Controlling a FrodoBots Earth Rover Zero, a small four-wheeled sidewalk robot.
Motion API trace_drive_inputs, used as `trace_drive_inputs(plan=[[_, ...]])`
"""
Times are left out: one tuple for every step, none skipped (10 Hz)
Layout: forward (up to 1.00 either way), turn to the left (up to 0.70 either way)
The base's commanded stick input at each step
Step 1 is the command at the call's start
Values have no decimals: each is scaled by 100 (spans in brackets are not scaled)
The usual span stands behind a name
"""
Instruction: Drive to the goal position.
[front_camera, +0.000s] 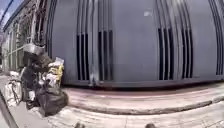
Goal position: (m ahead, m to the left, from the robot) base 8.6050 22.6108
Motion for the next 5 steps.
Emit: trace_drive_inputs(plan=[[0, 45], [0, 45], [0, 45], [0, 45], [0, 45]])
